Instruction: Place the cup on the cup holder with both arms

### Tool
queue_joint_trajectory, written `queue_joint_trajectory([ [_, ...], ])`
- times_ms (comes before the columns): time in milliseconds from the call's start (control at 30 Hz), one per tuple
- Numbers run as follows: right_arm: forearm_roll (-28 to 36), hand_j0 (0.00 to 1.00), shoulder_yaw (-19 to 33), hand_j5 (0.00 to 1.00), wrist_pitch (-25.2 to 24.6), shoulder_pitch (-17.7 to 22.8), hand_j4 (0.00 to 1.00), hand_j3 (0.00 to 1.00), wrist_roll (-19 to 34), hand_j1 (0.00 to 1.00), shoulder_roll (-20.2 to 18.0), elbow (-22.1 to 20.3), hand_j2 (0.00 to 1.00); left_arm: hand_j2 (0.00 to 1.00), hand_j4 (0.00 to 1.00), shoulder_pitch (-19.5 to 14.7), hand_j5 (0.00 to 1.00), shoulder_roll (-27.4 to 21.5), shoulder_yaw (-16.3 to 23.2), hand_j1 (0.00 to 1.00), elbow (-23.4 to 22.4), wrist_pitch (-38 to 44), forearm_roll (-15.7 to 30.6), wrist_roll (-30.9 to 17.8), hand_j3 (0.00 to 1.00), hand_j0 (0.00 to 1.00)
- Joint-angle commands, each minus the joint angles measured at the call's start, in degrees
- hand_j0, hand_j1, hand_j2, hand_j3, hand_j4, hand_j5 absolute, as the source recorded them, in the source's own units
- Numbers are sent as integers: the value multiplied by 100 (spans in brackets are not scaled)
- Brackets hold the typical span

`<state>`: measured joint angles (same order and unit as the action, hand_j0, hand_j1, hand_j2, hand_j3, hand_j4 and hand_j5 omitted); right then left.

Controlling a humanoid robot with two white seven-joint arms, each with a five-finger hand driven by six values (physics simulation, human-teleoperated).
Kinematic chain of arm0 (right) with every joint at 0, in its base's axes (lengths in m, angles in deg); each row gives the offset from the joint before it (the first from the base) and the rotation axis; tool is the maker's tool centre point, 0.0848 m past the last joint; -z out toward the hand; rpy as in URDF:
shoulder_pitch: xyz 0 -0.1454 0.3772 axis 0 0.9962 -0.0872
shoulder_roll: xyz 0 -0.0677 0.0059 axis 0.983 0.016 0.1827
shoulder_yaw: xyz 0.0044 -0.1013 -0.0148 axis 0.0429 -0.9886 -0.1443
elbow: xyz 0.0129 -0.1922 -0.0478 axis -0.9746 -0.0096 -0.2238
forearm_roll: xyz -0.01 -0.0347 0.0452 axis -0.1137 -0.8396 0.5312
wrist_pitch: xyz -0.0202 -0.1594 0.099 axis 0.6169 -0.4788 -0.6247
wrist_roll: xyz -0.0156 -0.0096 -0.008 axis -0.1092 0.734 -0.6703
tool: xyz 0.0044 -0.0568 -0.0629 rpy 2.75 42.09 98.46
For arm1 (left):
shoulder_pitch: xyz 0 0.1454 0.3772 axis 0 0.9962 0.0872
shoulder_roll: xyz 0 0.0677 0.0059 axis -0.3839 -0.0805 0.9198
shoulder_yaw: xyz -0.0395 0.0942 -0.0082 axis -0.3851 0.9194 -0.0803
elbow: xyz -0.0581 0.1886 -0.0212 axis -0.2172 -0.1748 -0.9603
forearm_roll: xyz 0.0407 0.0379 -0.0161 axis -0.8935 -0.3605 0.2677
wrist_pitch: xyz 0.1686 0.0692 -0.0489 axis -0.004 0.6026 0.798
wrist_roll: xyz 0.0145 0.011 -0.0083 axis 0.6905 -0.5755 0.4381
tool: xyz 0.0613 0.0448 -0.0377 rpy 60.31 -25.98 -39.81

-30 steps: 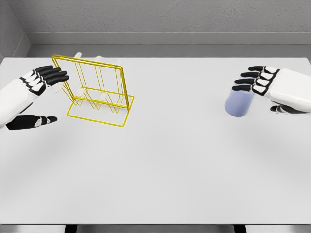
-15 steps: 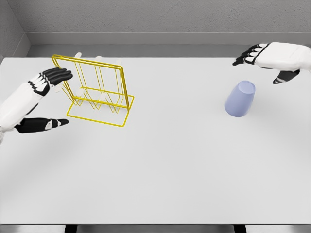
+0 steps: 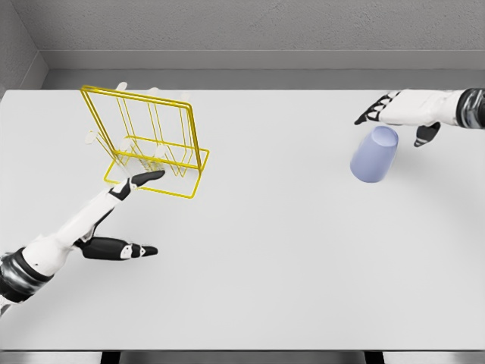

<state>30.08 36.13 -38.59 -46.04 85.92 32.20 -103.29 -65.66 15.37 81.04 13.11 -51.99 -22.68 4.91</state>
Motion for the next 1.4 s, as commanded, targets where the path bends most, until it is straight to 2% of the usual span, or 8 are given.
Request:
queue_joint_trajectory([
  [0,5,100,-33,100,-13,0,100,100,4,100,16,-21,100,100,100,0,100,-47,284,100,-3,0,70,-8,100,100],
  [167,5,100,-24,100,-13,-9,100,100,13,100,-28,-249,100,100,100,-26,100,85,372,100,50,0,1511,-1835,100,100],
  [233,5,100,-33,100,-13,0,100,100,13,100,-46,-407,100,100,100,-35,100,146,372,100,50,212,1872,-2196,100,100],
  [333,-65,100,-42,100,-13,79,100,100,31,100,-46,-522,100,100,100,-53,100,260,363,100,50,906,2329,-2223,100,100],
  [533,-197,100,-200,100,-13,132,100,100,39,100,16,-425,100,100,100,-316,100,735,363,100,24,2392,2487,-2223,100,100],
  [900,-197,99,-200,99,-13,158,99,99,39,99,24,-390,99,100,100,-387,100,858,381,100,-143,2419,2382,-2188,100,100],
  [1233,-188,90,-200,90,-13,167,90,90,39,90,-11,-434,90,100,100,-483,100,867,354,100,-249,2427,2417,-2179,100,100],
  [1367,-215,87,-200,87,-13,202,87,87,48,87,-81,-662,87,100,100,-483,100,884,354,100,-249,2427,2426,-2179,100,100],
])
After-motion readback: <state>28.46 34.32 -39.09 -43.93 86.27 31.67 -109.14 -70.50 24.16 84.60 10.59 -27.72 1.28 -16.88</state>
